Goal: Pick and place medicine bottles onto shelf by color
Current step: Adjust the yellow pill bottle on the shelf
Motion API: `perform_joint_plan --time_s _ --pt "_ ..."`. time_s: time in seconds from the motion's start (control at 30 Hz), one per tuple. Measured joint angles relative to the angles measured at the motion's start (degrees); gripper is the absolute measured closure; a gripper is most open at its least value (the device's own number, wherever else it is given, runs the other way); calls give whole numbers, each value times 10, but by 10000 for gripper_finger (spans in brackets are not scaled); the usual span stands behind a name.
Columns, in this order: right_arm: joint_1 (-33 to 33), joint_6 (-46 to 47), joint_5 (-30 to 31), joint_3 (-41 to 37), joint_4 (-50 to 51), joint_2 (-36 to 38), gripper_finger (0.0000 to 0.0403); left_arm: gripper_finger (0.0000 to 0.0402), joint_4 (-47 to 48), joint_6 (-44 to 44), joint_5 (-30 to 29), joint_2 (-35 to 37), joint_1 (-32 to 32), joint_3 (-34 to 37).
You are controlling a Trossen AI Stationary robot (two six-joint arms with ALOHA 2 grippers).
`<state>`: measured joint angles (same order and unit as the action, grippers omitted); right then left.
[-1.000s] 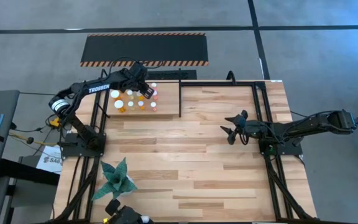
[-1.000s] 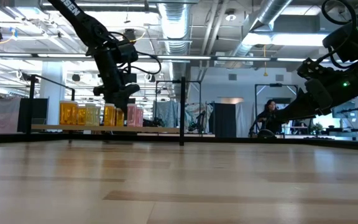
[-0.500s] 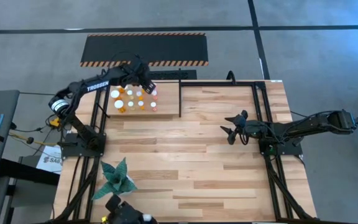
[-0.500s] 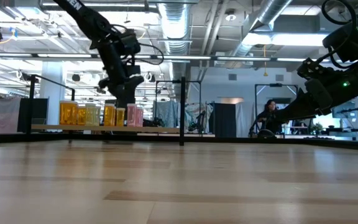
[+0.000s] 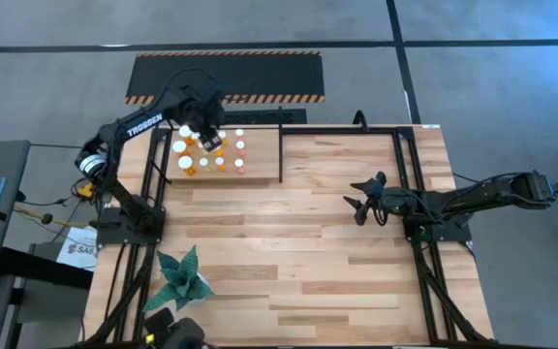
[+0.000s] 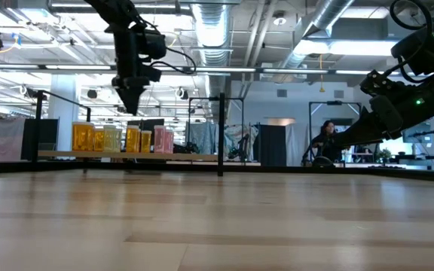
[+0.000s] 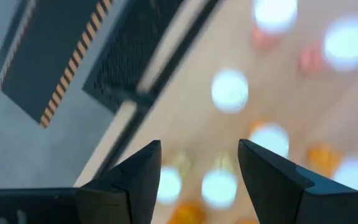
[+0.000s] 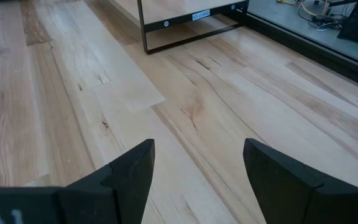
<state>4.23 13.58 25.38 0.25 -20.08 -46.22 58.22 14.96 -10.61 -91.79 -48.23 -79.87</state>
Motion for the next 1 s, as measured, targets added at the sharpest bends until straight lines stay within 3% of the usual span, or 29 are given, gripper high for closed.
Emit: perform_joint_plan --time_s 0.23,0.6,1.0 --pt "0 0 0 0 0 0 132 200 87 89 -7 0 -27 -7" --pt "0 0 0 0 0 0 132 200 92 290 14 0 -68 -7" --pt "0 0 0 0 0 0 132 200 67 285 32 0 -74 35"
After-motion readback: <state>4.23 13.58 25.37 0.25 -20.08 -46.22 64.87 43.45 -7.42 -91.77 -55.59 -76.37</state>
